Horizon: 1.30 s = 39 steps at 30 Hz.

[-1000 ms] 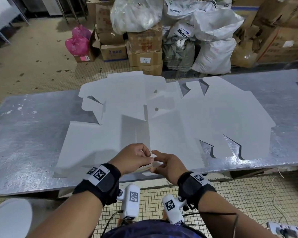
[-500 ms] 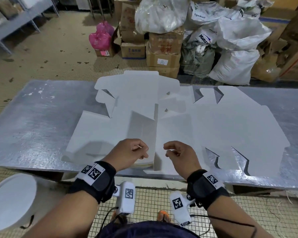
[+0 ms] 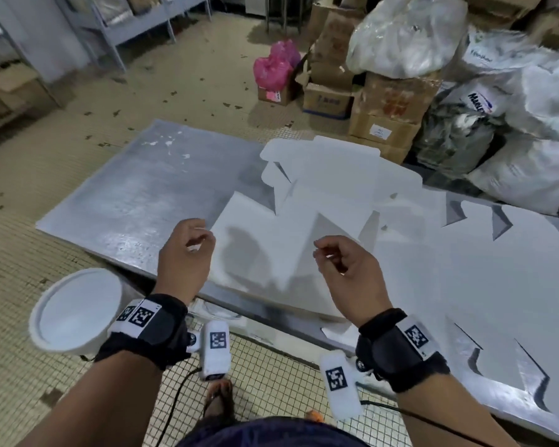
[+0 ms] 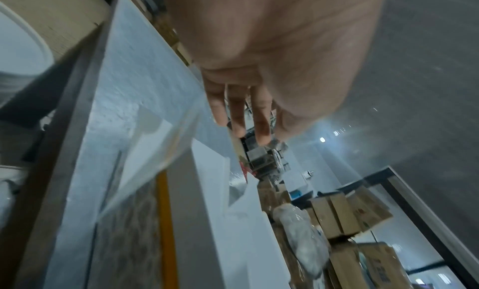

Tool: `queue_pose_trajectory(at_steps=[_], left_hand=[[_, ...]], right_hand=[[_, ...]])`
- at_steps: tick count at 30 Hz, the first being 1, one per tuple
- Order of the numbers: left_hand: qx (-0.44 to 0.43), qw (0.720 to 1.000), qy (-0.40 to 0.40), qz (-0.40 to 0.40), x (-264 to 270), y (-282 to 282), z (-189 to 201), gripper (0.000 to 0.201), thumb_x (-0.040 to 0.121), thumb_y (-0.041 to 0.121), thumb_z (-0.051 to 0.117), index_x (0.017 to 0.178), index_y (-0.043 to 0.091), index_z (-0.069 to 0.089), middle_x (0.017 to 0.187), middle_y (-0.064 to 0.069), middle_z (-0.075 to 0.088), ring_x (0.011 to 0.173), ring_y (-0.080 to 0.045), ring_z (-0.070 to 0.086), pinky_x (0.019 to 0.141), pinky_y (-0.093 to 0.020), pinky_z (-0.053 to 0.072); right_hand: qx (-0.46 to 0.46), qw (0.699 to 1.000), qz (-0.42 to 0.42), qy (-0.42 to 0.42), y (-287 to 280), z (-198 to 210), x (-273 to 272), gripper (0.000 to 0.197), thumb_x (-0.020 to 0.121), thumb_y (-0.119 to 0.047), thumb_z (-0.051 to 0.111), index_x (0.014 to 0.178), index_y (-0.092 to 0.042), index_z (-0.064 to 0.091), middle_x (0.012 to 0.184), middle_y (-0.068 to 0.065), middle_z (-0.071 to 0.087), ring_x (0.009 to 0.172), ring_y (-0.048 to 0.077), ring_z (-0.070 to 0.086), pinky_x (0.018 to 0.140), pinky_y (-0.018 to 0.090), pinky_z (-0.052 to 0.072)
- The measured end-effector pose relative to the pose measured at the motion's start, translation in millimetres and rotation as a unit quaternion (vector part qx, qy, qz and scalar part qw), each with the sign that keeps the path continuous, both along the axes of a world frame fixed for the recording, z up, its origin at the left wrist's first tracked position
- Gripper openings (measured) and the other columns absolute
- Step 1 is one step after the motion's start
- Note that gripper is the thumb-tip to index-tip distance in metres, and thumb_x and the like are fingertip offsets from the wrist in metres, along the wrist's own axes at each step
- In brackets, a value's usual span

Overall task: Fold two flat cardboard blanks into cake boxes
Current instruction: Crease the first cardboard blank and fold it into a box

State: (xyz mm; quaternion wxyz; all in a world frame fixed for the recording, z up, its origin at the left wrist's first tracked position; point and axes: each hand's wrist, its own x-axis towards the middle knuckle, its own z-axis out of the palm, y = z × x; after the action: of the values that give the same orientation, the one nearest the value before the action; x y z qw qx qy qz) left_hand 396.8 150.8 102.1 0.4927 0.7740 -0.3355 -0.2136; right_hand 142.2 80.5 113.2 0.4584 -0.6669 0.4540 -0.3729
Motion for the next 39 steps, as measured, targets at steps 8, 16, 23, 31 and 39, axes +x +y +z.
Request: queue_pose_trajectory(at_steps=[8, 16, 23, 31, 39], left_hand=[[0.07, 0.997, 0.033, 0.008, 86.2, 11.8, -25.9, 0.019, 0.102, 0.022, 0.05, 0.117, 0.029, 0.059, 0.12, 0.001, 0.061, 0.11, -0.019, 0.057, 0.094, -0.037, 0.048], [0.26, 0.93, 0.152, -0.211, 119.1, 2.0, -54.4, 0.024, 0.101, 0.029, 0.052, 0.124, 0.026, 0.058, 0.111, 0.0, 0.07, 0.091, -0.017, 0.073, 0.09, -0.042, 0.058], [0.242, 0.911, 0.227, -0.245, 135.8, -14.3, -57.8, 0.04, 0.089, 0.056, 0.053, 0.112, 0.025, 0.063, 0.116, -0.003, 0.069, 0.098, -0.027, 0.072, 0.099, -0.052, 0.053], [0.239, 0.904, 0.213, -0.283, 143.3, -25.5, -55.5, 0.027, 0.091, 0.022, 0.073, 0.115, 0.014, 0.063, 0.11, -0.006, 0.069, 0.096, -0.023, 0.071, 0.082, -0.031, 0.06], [0.239, 0.909, 0.195, -0.279, 147.5, -24.6, -63.8, 0.023, 0.088, -0.003, 0.069, 0.108, 0.007, 0.068, 0.099, -0.007, 0.076, 0.096, -0.024, 0.073, 0.083, -0.03, 0.06]], right_hand=[[0.034, 0.981, 0.138, 0.136, 12.8, -11.9, 95.7, 0.01, 0.088, -0.024, 0.071, 0.098, -0.027, 0.073, 0.086, -0.013, 0.071, 0.074, 0.006, 0.063, 0.076, 0.017, 0.051], [0.08, 0.941, 0.148, 0.295, 28.5, -26.2, 135.4, 0.033, 0.079, -0.047, 0.075, 0.11, -0.038, 0.069, 0.1, -0.022, 0.067, 0.087, -0.001, 0.06, 0.084, 0.022, 0.051], [0.085, 0.937, 0.145, 0.308, 45.6, -30.2, 139.3, 0.032, 0.091, -0.015, 0.057, 0.111, -0.034, 0.074, 0.106, -0.018, 0.068, 0.096, 0.002, 0.059, 0.093, 0.024, 0.047], [0.092, 0.929, 0.163, 0.319, 44.9, -30.9, 141.5, 0.031, 0.093, -0.016, 0.056, 0.112, -0.034, 0.073, 0.113, -0.018, 0.068, 0.105, 0.0, 0.059, 0.098, 0.022, 0.044], [0.102, 0.926, 0.165, 0.323, 45.2, -29.0, 142.9, 0.029, 0.091, -0.017, 0.057, 0.105, -0.034, 0.075, 0.107, -0.019, 0.069, 0.099, -0.001, 0.059, 0.094, 0.022, 0.046]])
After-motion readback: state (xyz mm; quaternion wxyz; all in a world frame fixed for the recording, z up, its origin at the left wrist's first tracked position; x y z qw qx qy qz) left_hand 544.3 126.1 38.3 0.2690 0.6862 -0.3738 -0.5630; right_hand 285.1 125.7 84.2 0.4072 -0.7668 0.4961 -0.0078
